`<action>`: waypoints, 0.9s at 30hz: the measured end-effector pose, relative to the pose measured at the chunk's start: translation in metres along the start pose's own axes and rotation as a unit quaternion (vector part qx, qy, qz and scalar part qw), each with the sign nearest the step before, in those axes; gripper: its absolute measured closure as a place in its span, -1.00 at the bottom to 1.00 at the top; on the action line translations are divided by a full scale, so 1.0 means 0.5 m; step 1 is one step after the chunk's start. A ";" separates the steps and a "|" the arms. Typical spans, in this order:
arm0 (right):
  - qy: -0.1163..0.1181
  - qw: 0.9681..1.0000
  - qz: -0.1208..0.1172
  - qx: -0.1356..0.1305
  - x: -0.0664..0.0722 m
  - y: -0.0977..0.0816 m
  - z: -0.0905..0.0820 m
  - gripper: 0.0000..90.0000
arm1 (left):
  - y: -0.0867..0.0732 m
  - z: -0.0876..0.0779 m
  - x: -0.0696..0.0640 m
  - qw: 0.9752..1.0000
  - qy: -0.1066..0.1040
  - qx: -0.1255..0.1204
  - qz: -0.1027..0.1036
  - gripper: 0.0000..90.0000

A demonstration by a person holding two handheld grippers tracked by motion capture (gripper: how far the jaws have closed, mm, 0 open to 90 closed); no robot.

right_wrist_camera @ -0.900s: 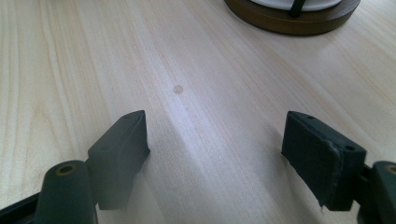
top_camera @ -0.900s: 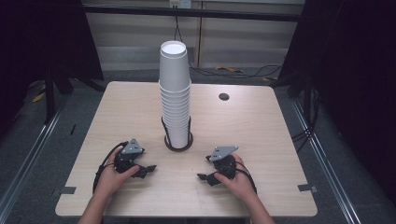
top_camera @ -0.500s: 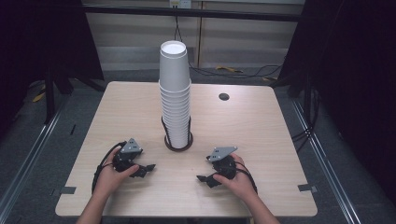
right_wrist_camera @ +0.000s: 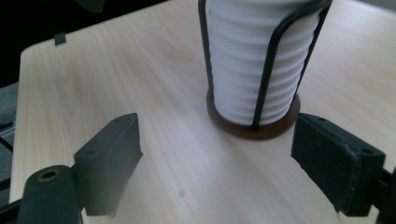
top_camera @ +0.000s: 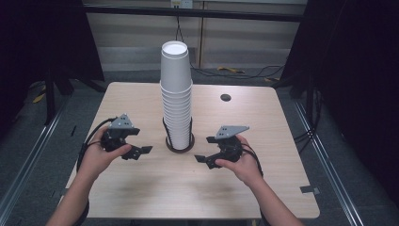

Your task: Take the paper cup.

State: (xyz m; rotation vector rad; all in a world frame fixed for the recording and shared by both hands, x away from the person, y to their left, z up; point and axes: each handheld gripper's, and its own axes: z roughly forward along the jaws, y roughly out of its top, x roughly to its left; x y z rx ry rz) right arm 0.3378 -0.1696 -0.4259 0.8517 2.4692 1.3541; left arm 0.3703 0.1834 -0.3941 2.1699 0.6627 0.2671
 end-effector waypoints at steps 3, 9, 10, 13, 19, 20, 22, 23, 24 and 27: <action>-0.005 1.000 0.004 -0.011 -0.003 0.030 -0.013 -0.66 | 0.033 -0.016 0.005 1.000 -0.009 -0.012 -0.005 -0.65; -0.019 0.999 0.006 -0.037 -0.010 0.089 -0.040 -0.63 | 0.087 -0.040 0.008 0.999 -0.021 -0.030 -0.007 -0.65; -0.022 0.999 0.006 -0.041 -0.012 0.100 -0.045 -0.62 | 0.093 -0.042 0.008 0.999 -0.021 -0.031 -0.007 -0.65; -0.026 0.999 0.012 -0.045 -0.019 0.123 -0.055 -0.62 | 0.121 -0.047 0.008 0.999 -0.027 -0.039 -0.004 -0.65; -0.031 0.998 0.011 -0.055 -0.024 0.171 -0.063 -0.61 | 0.169 -0.049 0.011 0.999 -0.035 -0.036 0.004 -0.66; -0.031 0.998 0.008 -0.058 -0.022 0.180 -0.062 -0.61 | 0.174 -0.050 0.014 0.998 -0.040 -0.038 -0.001 -0.66; -0.035 0.998 0.001 -0.061 -0.020 0.196 -0.061 -0.61 | 0.183 -0.053 0.021 0.997 -0.052 -0.049 -0.019 -0.66; -0.039 0.997 -0.001 -0.063 -0.019 0.204 -0.060 -0.61 | 0.189 -0.055 0.025 0.998 -0.046 -0.048 -0.017 -0.66; -0.042 0.997 -0.001 -0.069 -0.020 0.214 -0.059 -0.60 | 0.193 -0.056 0.028 0.998 -0.045 -0.049 -0.016 -0.66; -0.043 0.996 0.007 -0.075 -0.026 0.233 -0.054 -0.59 | 0.209 -0.061 0.036 0.997 -0.039 -0.056 -0.024 -0.66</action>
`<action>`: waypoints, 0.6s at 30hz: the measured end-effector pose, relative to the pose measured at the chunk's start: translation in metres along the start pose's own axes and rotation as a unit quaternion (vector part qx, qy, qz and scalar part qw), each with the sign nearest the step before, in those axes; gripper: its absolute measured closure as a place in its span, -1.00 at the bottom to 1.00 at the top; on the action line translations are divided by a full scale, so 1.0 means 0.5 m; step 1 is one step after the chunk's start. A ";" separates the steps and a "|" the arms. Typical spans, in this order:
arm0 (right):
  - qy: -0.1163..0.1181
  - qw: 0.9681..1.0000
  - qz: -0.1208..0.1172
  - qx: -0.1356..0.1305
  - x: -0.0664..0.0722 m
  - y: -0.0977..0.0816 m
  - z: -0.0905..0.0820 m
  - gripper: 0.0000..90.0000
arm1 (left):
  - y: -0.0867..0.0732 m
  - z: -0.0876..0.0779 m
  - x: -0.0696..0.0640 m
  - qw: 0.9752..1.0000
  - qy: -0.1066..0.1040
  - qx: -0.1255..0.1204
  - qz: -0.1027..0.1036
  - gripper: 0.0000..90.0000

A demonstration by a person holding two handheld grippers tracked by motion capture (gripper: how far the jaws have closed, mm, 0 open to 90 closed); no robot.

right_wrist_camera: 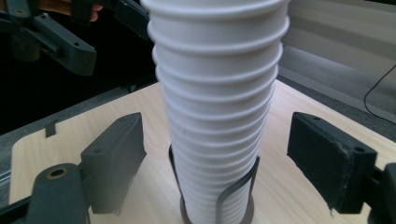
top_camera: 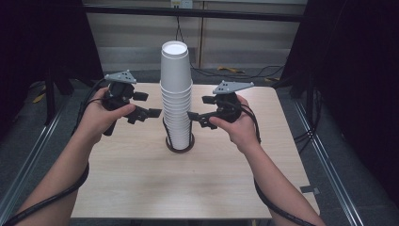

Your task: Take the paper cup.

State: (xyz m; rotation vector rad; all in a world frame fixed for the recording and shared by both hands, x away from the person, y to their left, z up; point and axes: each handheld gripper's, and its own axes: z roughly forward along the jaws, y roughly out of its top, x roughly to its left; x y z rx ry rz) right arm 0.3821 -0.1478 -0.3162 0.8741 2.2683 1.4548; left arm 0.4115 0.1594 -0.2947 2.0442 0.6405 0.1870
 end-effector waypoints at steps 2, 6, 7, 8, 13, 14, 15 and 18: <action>-0.008 1.000 0.000 -0.002 -0.003 0.010 0.004 -0.59 | 0.011 -0.001 0.002 1.000 0.000 -0.004 -0.001 -0.66; -0.006 1.000 0.003 -0.009 -0.003 0.031 0.013 -0.59 | 0.041 -0.004 0.003 1.000 0.001 -0.012 0.003 -0.66; -0.010 1.000 -0.003 -0.009 -0.001 0.039 0.015 -0.58 | 0.048 -0.004 0.002 1.000 0.001 -0.010 0.007 -0.67; -0.009 1.000 -0.004 -0.010 0.000 0.044 0.018 -0.58 | 0.053 -0.004 0.002 1.000 0.004 -0.009 0.010 -0.67; -0.008 1.000 -0.003 -0.014 0.003 0.058 0.036 -0.56 | 0.087 -0.001 0.001 1.000 0.001 -0.022 0.017 -0.67; -0.010 1.000 -0.001 -0.013 0.004 0.058 0.039 -0.56 | 0.087 -0.001 0.001 1.000 0.001 -0.022 0.017 -0.67; -0.010 1.000 -0.005 -0.011 0.005 0.059 0.043 -0.55 | 0.101 0.002 0.001 0.999 0.007 -0.026 0.020 -0.68; -0.015 1.000 -0.002 -0.018 0.007 0.061 0.051 -0.54 | 0.117 0.012 0.003 0.999 0.006 -0.035 0.016 -0.68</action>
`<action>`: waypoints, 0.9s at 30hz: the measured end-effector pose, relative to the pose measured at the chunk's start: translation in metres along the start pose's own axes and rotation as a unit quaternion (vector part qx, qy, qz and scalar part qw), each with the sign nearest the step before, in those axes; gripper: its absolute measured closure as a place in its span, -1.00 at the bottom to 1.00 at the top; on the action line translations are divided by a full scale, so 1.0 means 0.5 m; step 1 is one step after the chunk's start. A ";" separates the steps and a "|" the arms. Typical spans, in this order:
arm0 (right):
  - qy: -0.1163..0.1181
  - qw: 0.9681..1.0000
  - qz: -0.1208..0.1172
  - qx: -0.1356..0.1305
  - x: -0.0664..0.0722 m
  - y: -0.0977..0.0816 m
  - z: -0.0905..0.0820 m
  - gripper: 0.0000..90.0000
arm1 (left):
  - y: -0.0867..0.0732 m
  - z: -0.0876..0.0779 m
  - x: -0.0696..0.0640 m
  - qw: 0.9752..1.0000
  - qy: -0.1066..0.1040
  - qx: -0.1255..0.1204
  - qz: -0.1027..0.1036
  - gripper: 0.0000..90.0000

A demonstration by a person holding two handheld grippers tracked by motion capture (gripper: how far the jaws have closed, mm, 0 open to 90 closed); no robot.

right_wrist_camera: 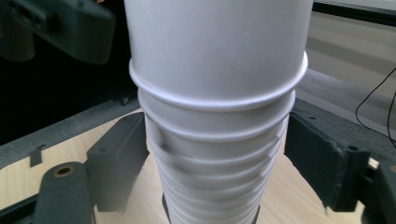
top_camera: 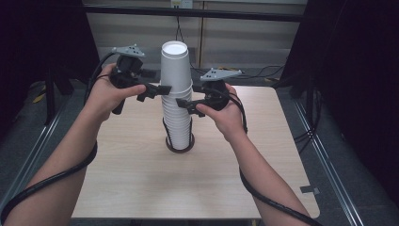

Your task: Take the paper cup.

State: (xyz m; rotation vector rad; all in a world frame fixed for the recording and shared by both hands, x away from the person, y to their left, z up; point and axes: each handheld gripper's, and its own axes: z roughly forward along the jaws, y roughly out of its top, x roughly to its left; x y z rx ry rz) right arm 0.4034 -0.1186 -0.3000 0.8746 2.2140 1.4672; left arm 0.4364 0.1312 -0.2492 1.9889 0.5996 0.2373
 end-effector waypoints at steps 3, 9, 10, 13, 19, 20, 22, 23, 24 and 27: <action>-0.002 1.000 0.006 -0.003 0.000 -0.001 0.009 -0.59 | 0.009 0.019 -0.005 1.000 -0.001 -0.010 0.000 -0.69; -0.004 1.000 0.000 -0.002 0.004 -0.004 0.015 -0.59 | 0.010 0.064 -0.009 1.000 0.007 -0.009 0.013 -0.85; -0.004 1.000 0.003 -0.003 0.004 -0.004 0.015 -0.59 | 0.010 0.068 -0.008 1.000 0.003 -0.016 0.012 -0.85; -0.003 1.000 0.002 -0.004 0.004 -0.005 0.014 -0.59 | 0.010 0.076 -0.008 1.000 0.005 -0.024 0.014 -0.86; -0.002 1.000 0.010 -0.016 0.003 -0.009 0.015 -0.60 | 0.010 0.080 -0.011 0.999 0.008 -0.031 0.008 -0.83; -0.003 1.000 0.009 -0.015 0.003 -0.009 0.015 -0.60 | 0.009 0.080 -0.011 0.999 0.008 -0.031 0.007 -0.83; -0.002 1.000 0.009 -0.014 0.002 -0.009 0.015 -0.59 | 0.010 0.080 -0.011 0.999 0.009 -0.031 0.006 -0.83; -0.002 1.000 0.009 -0.014 0.002 -0.008 0.014 -0.60 | 0.010 0.080 -0.011 0.999 0.009 -0.029 0.007 -0.83; -0.003 1.000 0.007 -0.012 0.002 -0.007 0.012 -0.60 | 0.011 0.081 -0.012 0.999 0.008 -0.030 0.007 -0.83; -0.010 1.000 0.006 -0.017 0.001 -0.006 0.008 -0.60 | 0.010 0.080 -0.011 0.999 0.008 -0.030 0.005 -0.83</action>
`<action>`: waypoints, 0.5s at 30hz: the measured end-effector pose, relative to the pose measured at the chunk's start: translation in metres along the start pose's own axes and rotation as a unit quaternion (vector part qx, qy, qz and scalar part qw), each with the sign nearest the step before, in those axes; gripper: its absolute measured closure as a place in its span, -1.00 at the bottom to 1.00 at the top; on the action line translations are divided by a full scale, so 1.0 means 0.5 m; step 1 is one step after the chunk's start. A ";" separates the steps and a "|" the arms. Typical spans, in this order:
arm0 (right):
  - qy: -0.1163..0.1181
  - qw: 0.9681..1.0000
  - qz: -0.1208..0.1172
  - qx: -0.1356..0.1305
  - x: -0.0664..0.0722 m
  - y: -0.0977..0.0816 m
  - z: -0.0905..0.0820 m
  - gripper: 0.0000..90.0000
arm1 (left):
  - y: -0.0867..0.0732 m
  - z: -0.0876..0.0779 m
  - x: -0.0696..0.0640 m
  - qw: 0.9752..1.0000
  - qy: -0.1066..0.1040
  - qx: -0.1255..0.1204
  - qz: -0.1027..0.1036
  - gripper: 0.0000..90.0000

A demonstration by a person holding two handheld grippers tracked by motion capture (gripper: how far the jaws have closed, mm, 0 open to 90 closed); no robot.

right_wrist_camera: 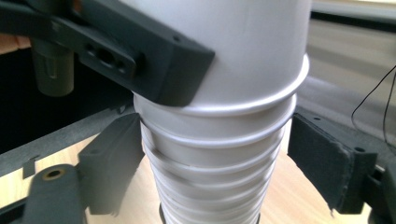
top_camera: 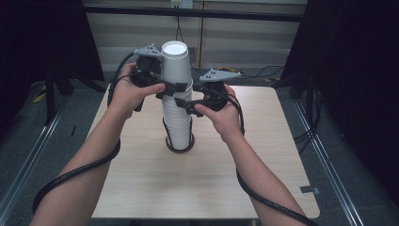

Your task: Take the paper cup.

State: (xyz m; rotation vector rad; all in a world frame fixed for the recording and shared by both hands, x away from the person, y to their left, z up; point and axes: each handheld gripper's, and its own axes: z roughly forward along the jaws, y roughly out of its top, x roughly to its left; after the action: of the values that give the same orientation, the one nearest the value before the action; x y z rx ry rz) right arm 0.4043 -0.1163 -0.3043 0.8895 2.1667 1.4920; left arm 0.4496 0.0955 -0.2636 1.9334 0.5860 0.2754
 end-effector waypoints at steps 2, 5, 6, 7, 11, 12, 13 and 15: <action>0.001 1.000 0.000 -0.011 0.000 0.005 -0.007 -0.60 | 0.000 0.000 0.001 1.000 -0.002 -0.001 0.000 -0.83; 0.004 1.000 0.007 -0.013 -0.001 0.011 -0.008 -0.54 | 0.002 0.000 -0.001 1.000 -0.001 0.003 0.000 -0.83; 0.000 1.000 0.004 -0.008 0.000 0.012 -0.005 -0.58 | 0.003 0.000 -0.001 1.000 -0.001 0.004 0.001 -0.83; -0.002 1.000 0.002 -0.007 0.001 0.013 -0.004 -0.58 | 0.004 -0.001 -0.002 1.000 0.001 0.008 0.002 -0.83; 0.000 1.000 0.000 -0.010 0.004 0.013 0.000 -0.58 | 0.007 -0.004 0.000 1.000 0.003 0.012 -0.005 -0.82; -0.001 1.000 -0.001 -0.011 0.004 0.012 0.000 -0.57 | 0.008 -0.004 0.000 1.000 0.004 0.014 -0.006 -0.82; -0.001 1.000 -0.001 -0.010 0.004 0.012 0.000 -0.57 | 0.008 -0.003 -0.001 1.000 0.005 0.015 -0.007 -0.82; -0.001 1.000 -0.002 -0.010 0.004 0.012 0.000 -0.57 | 0.008 -0.004 -0.001 1.000 0.006 0.014 -0.009 -0.82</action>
State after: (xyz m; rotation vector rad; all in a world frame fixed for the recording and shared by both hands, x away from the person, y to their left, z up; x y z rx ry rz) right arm 0.4046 -0.1134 -0.2985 0.8790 2.1464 1.5071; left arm 0.4494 0.0952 -0.2590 1.9543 0.6173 0.2678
